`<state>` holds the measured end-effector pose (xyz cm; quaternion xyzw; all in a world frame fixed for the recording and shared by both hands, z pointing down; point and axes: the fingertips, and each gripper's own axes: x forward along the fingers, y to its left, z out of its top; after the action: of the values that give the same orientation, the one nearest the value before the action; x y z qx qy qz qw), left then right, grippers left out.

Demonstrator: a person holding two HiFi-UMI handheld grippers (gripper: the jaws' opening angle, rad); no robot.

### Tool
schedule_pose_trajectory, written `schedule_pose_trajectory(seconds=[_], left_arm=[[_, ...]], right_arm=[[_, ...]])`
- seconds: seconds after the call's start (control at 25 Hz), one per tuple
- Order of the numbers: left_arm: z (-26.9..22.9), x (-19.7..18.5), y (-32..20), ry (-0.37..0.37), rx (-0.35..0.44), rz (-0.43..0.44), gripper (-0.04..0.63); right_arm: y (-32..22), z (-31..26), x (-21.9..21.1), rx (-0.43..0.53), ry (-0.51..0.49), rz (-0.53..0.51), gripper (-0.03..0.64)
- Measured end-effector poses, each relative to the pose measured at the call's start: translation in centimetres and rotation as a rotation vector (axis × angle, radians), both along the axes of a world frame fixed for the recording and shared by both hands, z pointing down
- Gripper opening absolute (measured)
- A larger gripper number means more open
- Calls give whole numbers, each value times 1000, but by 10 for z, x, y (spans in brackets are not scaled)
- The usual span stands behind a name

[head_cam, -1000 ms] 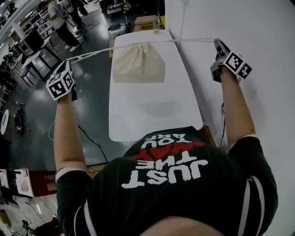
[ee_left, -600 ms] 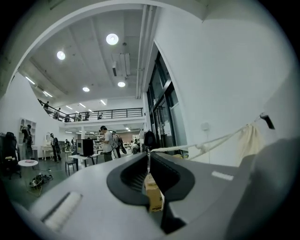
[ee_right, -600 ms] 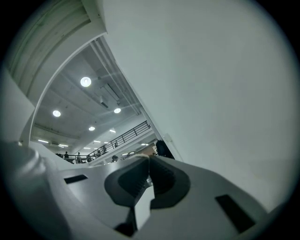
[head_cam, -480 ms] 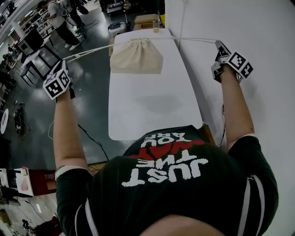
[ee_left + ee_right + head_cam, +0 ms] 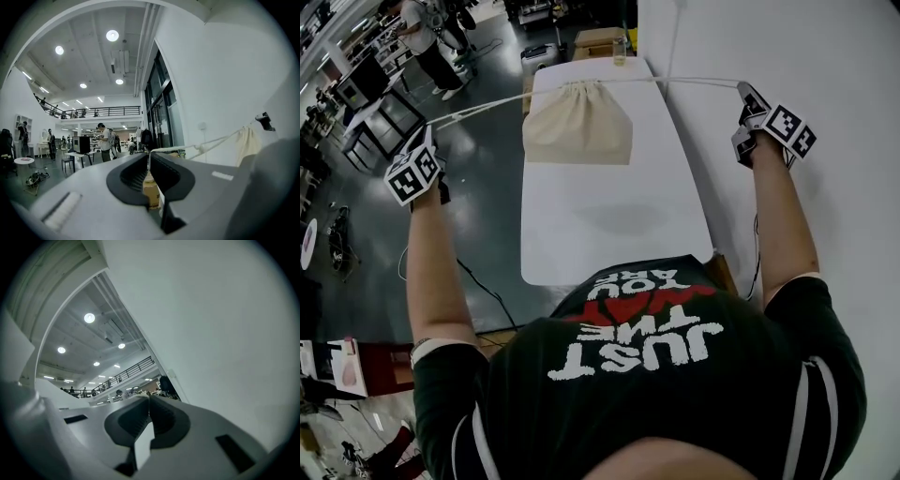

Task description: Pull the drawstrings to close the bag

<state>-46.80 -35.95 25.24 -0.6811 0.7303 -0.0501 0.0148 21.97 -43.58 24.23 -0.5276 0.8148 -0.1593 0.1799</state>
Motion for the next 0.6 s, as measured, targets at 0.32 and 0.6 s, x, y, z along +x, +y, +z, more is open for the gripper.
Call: schedule_pose_trajectory(seconds=[0.32,0.6], left_arm=[[6,19,3,35,-18,106,9],[-1,42,-2,95,47,97,9]], right_arm=[[4,-4,-1,19,-15,-14,11],[2,0,-10,22,61,4,11]])
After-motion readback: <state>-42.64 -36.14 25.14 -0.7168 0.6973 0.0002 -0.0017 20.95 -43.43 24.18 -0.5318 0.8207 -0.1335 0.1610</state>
